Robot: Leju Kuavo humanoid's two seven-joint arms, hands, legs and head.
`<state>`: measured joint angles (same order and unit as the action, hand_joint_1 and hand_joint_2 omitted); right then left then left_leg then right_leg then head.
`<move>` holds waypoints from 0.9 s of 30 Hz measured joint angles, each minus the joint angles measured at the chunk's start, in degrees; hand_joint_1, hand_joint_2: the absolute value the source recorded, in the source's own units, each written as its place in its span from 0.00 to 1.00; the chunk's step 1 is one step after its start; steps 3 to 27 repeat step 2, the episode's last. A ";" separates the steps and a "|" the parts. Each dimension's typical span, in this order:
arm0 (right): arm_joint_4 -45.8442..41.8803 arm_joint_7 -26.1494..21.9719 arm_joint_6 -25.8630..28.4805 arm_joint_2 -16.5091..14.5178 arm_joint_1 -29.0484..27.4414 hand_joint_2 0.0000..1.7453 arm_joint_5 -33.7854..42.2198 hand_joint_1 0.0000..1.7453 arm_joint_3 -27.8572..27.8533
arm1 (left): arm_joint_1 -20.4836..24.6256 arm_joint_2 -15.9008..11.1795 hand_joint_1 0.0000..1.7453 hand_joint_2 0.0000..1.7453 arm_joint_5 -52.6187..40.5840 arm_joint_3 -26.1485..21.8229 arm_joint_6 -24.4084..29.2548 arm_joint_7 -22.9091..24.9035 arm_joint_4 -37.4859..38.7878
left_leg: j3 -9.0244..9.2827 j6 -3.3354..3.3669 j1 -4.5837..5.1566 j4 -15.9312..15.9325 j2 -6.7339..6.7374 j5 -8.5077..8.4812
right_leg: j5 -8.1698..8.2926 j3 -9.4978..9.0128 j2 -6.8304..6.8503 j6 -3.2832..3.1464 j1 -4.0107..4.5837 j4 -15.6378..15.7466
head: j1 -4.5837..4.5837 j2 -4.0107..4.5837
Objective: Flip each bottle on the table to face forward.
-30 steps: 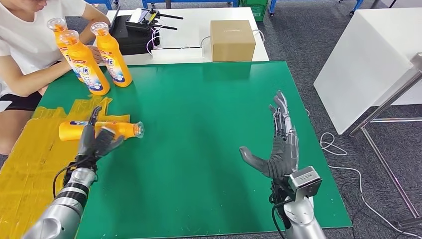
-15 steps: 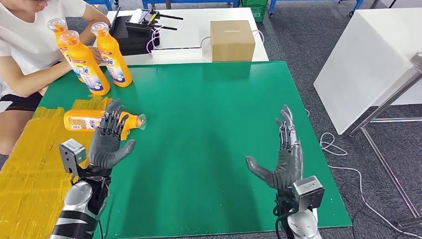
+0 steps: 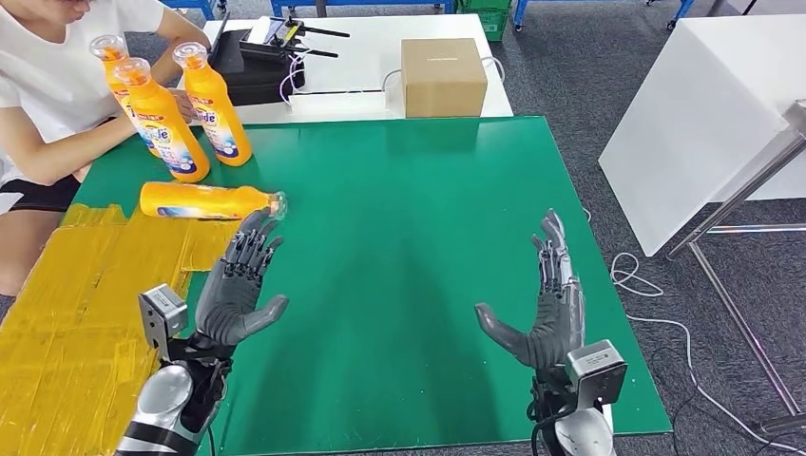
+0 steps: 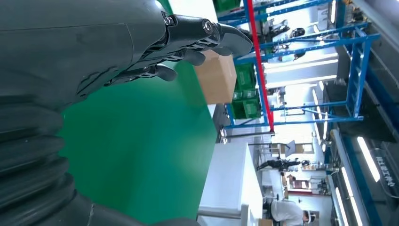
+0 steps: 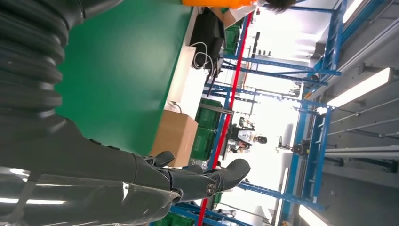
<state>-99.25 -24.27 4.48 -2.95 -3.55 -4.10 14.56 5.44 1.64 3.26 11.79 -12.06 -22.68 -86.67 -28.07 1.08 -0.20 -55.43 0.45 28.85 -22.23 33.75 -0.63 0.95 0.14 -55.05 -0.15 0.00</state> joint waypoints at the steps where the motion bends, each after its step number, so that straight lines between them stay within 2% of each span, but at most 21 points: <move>1: -0.05 0.08 -0.02 0.00 -0.09 1.00 0.01 0.00 -0.02 | -0.17 0.00 0.00 1.00 0.00 0.28 0.13 0.09 -0.06 | 0.00 0.00 0.00 0.00 0.00 0.00 | 0.00 0.00 0.00 0.00 0.00 0.00 | 0.00 0.00; 27: -0.07 0.13 -0.02 0.00 -0.14 1.00 0.01 0.00 -0.03 | -0.26 0.00 0.00 1.00 0.00 0.41 0.16 0.14 -0.08 | 0.00 0.00 0.00 0.00 0.00 0.00 | 0.00 0.00 0.00 0.00 0.00 0.00 | 0.00 0.00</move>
